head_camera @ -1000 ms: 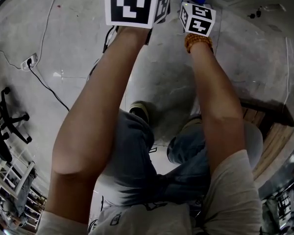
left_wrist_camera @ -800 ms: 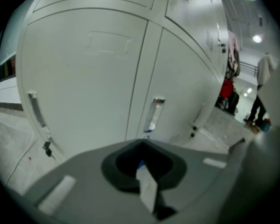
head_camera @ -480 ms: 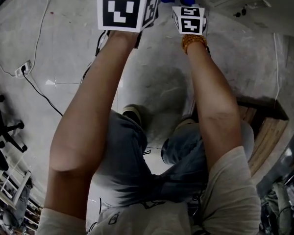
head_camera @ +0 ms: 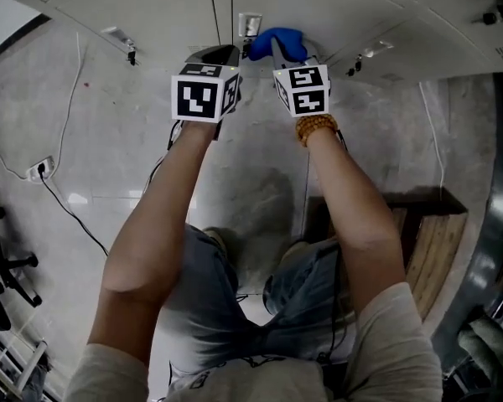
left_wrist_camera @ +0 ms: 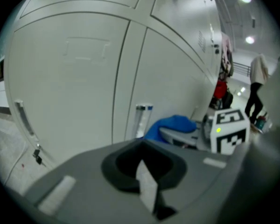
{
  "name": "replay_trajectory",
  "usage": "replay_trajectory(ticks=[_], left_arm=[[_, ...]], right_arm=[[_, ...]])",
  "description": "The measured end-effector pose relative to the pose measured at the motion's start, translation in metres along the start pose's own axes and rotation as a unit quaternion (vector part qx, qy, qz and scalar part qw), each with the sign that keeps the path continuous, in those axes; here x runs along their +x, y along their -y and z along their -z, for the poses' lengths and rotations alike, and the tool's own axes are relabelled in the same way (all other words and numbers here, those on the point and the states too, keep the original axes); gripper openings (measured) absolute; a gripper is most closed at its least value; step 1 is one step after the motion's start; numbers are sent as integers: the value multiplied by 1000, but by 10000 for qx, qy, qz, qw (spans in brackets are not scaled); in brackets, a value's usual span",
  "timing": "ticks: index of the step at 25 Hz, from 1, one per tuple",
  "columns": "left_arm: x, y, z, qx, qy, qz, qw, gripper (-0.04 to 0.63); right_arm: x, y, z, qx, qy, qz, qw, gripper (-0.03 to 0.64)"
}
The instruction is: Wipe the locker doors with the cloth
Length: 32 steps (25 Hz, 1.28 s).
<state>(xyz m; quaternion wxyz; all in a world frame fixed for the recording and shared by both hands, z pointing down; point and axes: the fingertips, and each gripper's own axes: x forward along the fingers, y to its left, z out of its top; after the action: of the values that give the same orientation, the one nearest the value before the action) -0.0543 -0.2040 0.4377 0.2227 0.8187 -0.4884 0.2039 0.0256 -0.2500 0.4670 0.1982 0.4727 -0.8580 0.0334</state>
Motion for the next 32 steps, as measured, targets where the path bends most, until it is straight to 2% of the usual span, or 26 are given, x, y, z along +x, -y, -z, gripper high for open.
replay_trajectory(ticks=[10,15,23,32], left_arm=[[-12,-11,-3,21,-4,-153,9999,3],[-16,-15,-5,97,-3,-255,9996,3],[-16,-2,-10,301,-6,-180,9994,3],[-7,10,-15,220,65,-77,9997,3]], right_arm=[[-64,5,-167,-376,1116,-286,9926,31],[-88,15,-211,-367,1538,-241,9871,31],[-109,50,-199,-422,1748,45,9837,31],[-91,62,-125,-300,1301,372,9903,32]])
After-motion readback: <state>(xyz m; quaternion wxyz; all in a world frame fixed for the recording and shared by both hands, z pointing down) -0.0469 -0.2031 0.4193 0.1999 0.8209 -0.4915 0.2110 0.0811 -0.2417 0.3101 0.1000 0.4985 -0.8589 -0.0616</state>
